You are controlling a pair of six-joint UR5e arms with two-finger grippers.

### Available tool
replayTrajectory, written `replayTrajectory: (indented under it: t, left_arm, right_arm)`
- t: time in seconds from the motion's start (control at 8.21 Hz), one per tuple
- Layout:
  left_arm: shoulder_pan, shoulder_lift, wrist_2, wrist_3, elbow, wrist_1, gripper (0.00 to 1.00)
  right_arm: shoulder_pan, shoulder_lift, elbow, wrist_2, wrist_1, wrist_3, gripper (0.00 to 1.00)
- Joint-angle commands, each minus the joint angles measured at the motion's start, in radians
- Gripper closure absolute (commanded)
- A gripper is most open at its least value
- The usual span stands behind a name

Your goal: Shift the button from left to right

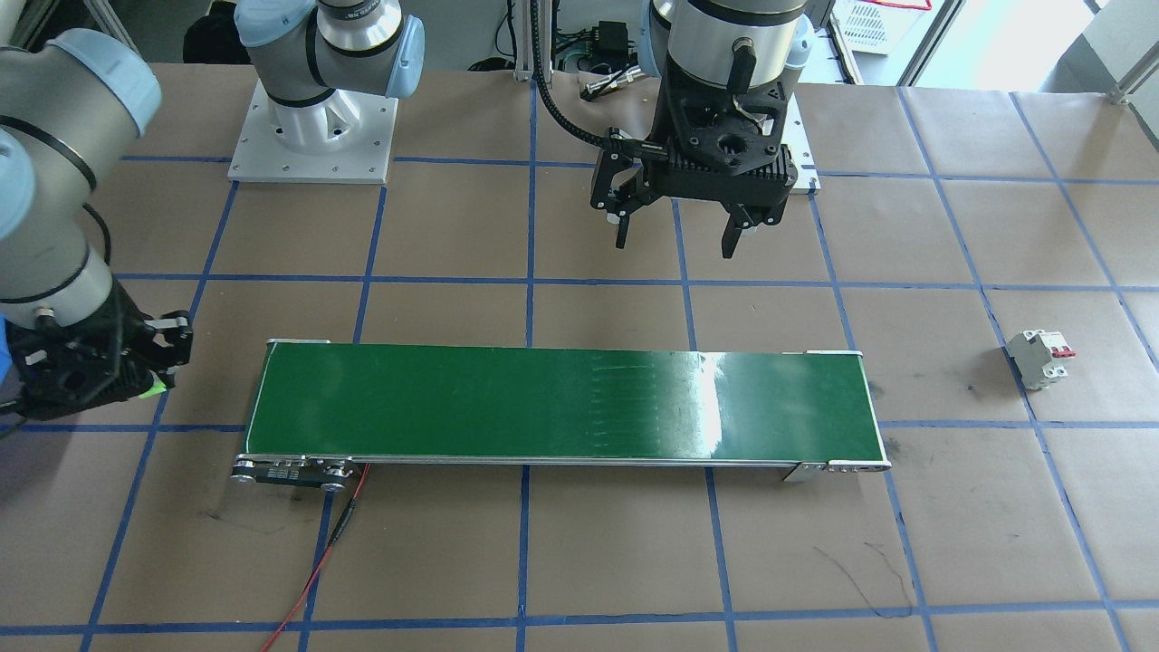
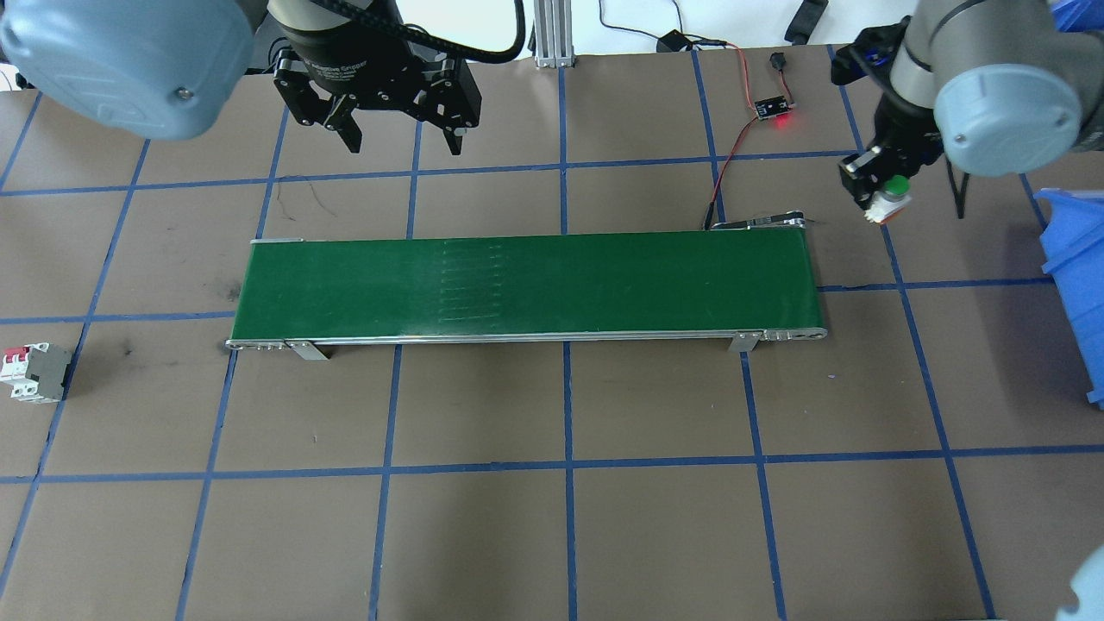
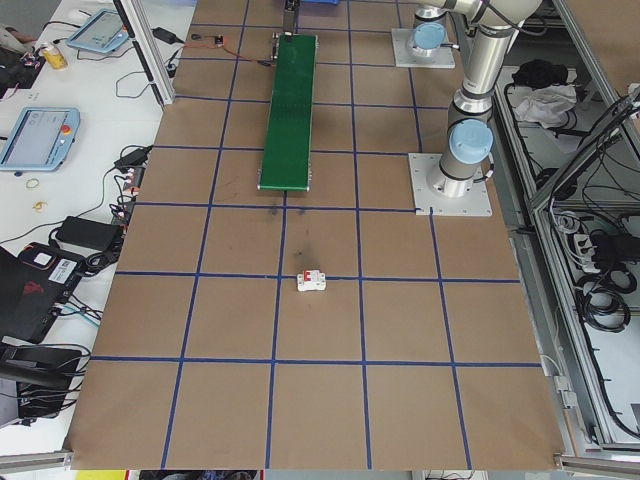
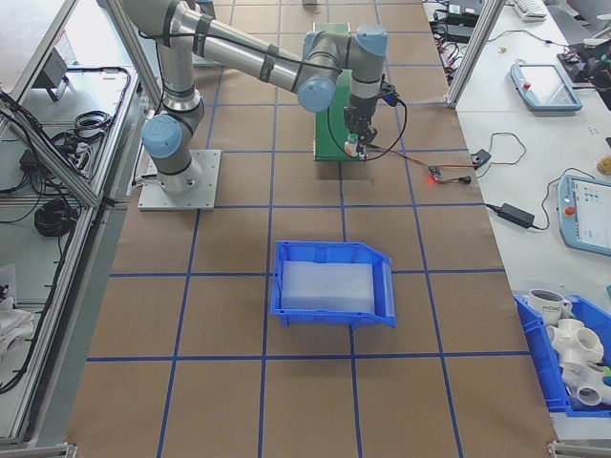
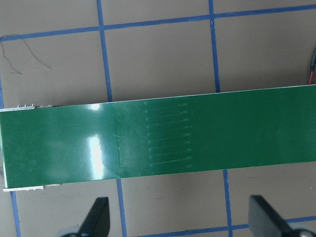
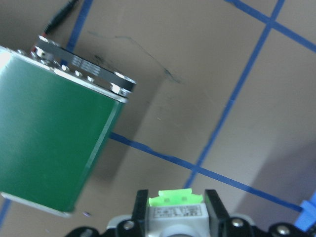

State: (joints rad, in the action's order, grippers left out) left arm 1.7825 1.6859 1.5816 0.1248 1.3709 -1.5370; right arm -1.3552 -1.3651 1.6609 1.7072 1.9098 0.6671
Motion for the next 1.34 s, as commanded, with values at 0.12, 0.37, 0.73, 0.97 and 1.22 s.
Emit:
replayTrajectory:
  t: [0.12,0.37,0.73,0.97,1.22]
  left_arm:
    - [0.0,-0.002,0.0,0.001,0.0,0.0,0.0]
    - [0.0,-0.002,0.0,0.001,0.0,0.0,0.0]
    - [0.0,-0.005,0.0,0.01,0.0,0.0,0.0]
    - [0.0,-0.006,0.0,0.01,0.002,0.0,0.0]
    - [0.0,-0.008,0.0,0.012,-0.003,0.002,0.0]
  right_arm:
    - [0.369,-0.057,-0.009,-0.003,0.0,0.776,1.0]
    - [0.543,0.002,-0.03,-0.076,0.066,1.129,1.0]
    - [0.672,0.203,-0.047,-0.181,0.21,1.463,1.0]
    - [0.674,0.262,-0.041,-0.164,0.229,1.528,1.0]
    - [0.674,0.297,-0.033,-0.128,0.259,1.569,0.96]
